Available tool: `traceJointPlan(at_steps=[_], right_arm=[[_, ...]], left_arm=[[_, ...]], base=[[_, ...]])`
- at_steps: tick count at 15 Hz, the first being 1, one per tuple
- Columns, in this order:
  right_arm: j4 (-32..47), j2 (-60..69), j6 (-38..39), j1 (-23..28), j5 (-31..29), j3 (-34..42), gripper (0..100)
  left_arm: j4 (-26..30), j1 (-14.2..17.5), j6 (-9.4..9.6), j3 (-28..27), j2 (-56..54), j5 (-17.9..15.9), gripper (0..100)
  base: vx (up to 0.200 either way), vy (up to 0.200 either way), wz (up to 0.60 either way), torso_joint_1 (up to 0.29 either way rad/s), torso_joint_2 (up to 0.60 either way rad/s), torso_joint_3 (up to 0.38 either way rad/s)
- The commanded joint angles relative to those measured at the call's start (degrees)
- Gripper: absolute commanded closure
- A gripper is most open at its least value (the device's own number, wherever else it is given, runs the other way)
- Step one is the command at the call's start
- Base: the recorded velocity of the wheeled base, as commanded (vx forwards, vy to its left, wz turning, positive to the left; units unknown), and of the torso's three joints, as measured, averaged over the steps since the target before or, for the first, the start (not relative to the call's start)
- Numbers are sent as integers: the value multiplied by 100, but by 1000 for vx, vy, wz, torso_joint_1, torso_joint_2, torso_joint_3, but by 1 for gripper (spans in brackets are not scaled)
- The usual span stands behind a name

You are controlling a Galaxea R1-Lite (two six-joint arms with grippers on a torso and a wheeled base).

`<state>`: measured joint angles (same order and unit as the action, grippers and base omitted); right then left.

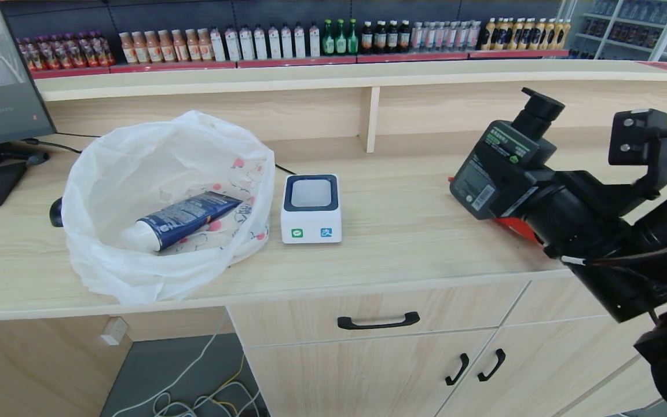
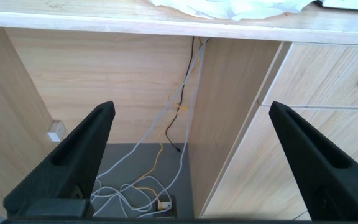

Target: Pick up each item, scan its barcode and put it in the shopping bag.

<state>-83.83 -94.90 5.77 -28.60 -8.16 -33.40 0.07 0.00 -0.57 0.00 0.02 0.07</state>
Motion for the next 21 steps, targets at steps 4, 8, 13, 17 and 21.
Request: traceJointPlan(at_steps=[4,8,13,17,21], right_arm=[[-203,886,1102,-5,903,1547,100],[-388,1000,2016,-164,1923,1960,100],[-617,763,3387,-1280,2037,1688,100],[-617,112,3554,-1526,2037,1046,100],[-617,7,4134,-1781,2037,739,100]], left_arm=[[1,0,22,0,-2,1,0],[1,0,13,0,-2,1,0],[1,-9,31,0,-2,1,0],[1,0,31,0,-2,1,0],[-7,0,-4,0,-2,1,0]], base=[[0,0,0,0,0,0],[0,0,0,0,0,0],[0,0,0,0,0,0],[0,0,0,0,0,0],[0,0,0,0,0,0]])
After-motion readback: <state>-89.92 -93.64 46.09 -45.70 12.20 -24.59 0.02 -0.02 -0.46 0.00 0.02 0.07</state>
